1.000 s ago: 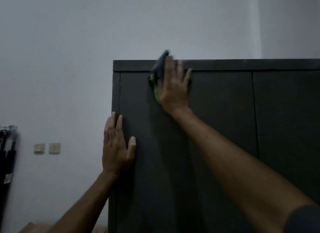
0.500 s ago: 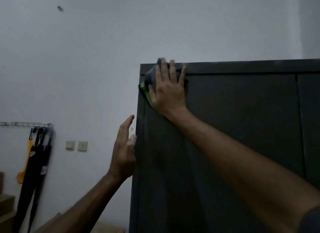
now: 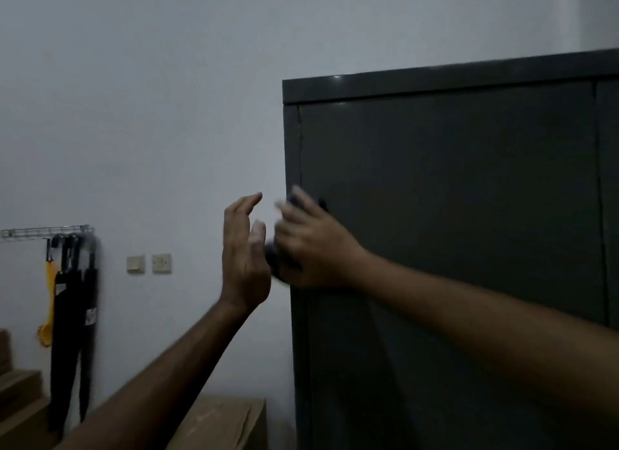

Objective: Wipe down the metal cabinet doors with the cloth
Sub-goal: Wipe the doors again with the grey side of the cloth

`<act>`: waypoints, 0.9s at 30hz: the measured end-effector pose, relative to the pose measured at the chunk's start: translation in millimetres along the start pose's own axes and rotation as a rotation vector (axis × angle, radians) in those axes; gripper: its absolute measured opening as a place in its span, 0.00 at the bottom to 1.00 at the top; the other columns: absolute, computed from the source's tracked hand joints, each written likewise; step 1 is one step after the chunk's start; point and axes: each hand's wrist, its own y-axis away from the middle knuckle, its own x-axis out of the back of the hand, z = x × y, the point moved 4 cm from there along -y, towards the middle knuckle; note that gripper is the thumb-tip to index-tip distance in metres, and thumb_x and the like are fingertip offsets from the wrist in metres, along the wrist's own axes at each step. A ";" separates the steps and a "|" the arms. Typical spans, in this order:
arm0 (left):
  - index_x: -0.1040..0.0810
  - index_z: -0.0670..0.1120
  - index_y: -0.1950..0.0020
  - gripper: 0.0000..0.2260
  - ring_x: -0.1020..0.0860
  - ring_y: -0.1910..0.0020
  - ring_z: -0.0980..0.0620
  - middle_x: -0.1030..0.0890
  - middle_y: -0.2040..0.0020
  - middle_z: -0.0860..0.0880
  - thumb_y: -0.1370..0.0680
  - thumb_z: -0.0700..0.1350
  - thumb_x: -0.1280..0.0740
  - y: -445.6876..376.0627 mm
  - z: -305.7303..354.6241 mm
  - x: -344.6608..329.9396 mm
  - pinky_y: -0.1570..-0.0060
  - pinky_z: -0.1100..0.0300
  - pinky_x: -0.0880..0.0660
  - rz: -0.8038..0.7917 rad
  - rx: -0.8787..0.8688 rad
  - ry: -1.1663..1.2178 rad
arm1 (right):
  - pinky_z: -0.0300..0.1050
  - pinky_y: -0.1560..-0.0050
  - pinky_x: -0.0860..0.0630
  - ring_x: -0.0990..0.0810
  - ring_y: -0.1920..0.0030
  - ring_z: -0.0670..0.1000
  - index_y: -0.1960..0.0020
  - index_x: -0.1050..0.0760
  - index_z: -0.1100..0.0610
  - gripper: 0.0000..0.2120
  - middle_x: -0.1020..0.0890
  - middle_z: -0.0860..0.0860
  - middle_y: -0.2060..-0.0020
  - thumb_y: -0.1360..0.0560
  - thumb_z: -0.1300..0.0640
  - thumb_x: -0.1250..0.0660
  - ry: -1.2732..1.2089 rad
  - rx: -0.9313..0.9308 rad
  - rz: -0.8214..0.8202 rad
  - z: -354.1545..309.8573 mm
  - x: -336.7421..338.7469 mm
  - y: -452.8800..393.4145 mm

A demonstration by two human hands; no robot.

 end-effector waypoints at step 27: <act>0.30 0.42 0.21 0.25 0.42 0.16 0.40 0.34 0.18 0.40 0.15 0.53 0.43 22.9 -18.0 -19.3 0.18 0.41 0.44 -0.665 -0.785 -0.455 | 0.65 0.20 0.60 0.39 0.20 0.59 0.27 0.29 0.50 0.24 0.28 0.52 0.25 0.19 0.40 0.38 -0.054 0.163 -0.154 -224.9 -97.8 164.9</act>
